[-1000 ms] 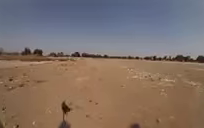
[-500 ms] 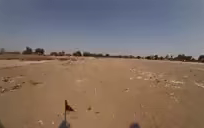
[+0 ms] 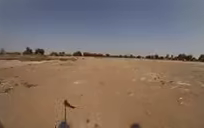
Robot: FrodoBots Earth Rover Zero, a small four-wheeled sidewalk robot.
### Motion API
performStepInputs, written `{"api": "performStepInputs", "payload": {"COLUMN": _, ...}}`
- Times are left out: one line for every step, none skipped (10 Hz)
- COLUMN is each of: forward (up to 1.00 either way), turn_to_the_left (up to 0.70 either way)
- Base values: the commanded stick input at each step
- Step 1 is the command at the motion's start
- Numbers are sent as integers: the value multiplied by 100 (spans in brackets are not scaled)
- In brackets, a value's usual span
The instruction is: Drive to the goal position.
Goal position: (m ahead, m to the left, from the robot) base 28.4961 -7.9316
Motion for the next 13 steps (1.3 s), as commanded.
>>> {"api": "performStepInputs", "payload": {"forward": 50, "turn_to_the_left": 0}}
{"api": "performStepInputs", "payload": {"forward": 50, "turn_to_the_left": 0}}
{"api": "performStepInputs", "payload": {"forward": 50, "turn_to_the_left": 0}}
{"api": "performStepInputs", "payload": {"forward": 50, "turn_to_the_left": 0}}
{"api": "performStepInputs", "payload": {"forward": 50, "turn_to_the_left": 0}}
{"api": "performStepInputs", "payload": {"forward": 50, "turn_to_the_left": 0}}
{"api": "performStepInputs", "payload": {"forward": 50, "turn_to_the_left": 0}}
{"api": "performStepInputs", "payload": {"forward": 50, "turn_to_the_left": 0}}
{"api": "performStepInputs", "payload": {"forward": 0, "turn_to_the_left": 0}}
{"api": "performStepInputs", "payload": {"forward": 0, "turn_to_the_left": 0}}
{"api": "performStepInputs", "payload": {"forward": 3, "turn_to_the_left": 0}}
{"api": "performStepInputs", "payload": {"forward": 49, "turn_to_the_left": 0}}
{"api": "performStepInputs", "payload": {"forward": 50, "turn_to_the_left": 0}}
